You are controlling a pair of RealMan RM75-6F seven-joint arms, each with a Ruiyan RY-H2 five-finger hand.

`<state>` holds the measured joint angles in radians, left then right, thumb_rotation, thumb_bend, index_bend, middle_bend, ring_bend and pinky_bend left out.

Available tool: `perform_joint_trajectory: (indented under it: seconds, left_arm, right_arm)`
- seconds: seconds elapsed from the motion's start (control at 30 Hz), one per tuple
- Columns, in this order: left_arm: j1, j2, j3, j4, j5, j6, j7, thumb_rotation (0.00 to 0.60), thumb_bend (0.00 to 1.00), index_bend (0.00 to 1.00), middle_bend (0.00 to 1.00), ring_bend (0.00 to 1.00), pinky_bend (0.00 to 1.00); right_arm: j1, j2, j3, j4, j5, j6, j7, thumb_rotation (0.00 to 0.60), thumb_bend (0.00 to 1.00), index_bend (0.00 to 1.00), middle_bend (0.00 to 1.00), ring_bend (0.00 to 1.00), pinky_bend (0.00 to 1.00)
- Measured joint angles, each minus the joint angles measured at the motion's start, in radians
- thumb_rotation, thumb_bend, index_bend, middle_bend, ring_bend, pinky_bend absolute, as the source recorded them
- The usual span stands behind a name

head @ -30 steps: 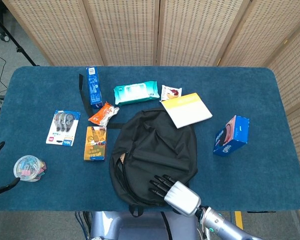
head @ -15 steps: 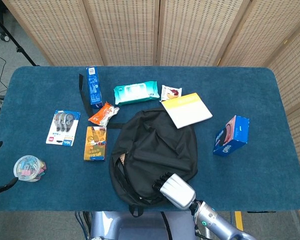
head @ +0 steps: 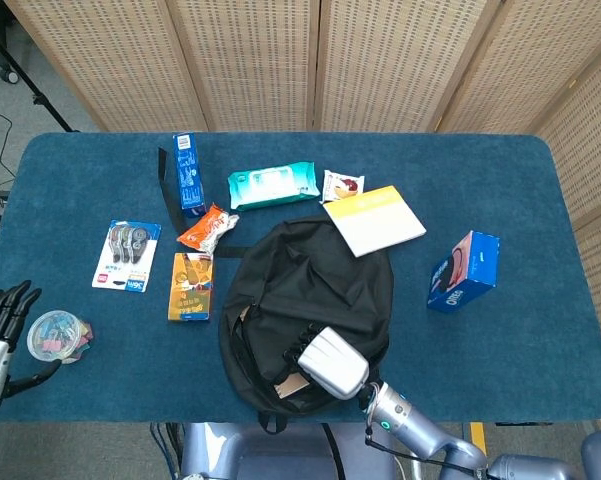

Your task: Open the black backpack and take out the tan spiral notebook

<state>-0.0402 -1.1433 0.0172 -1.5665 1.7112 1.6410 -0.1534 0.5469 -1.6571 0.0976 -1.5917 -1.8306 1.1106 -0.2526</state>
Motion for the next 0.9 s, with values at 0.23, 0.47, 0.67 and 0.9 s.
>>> perform_joint_trajectory:
  seconds: [0.23,0.47,0.67,0.9]
  left_arm:
    - [-0.067,-0.035,0.040,0.042,0.162,-0.017,-0.060,0.600,0.15,0.00,0.00,0.00,0.00]
    - [-0.165,-0.076,0.069,0.057,0.312,-0.060,-0.079,0.600,0.17,0.00,0.00,0.00,0.01]
    - [-0.242,-0.113,0.079,0.043,0.359,-0.121,-0.066,0.600,0.18,0.06,0.00,0.00,0.07]
    - [-0.316,-0.142,0.072,0.027,0.367,-0.217,-0.031,0.600,0.18,0.06,0.00,0.00,0.07]
  right_arm:
    - [0.027,-0.011,0.117,-0.047,0.183,-0.045,-0.041,0.600,0.67,0.67,0.69,0.63,0.54]
    - [0.066,-0.041,0.255,-0.084,0.488,-0.068,-0.263,0.600,0.67,0.67,0.69,0.63,0.54]
    - [0.112,-0.053,0.317,-0.124,0.682,-0.043,-0.429,0.600,0.67,0.68,0.69,0.63,0.54]
    - [0.156,-0.060,0.345,-0.168,0.818,0.011,-0.505,0.600,0.67,0.68,0.69,0.63,0.54]
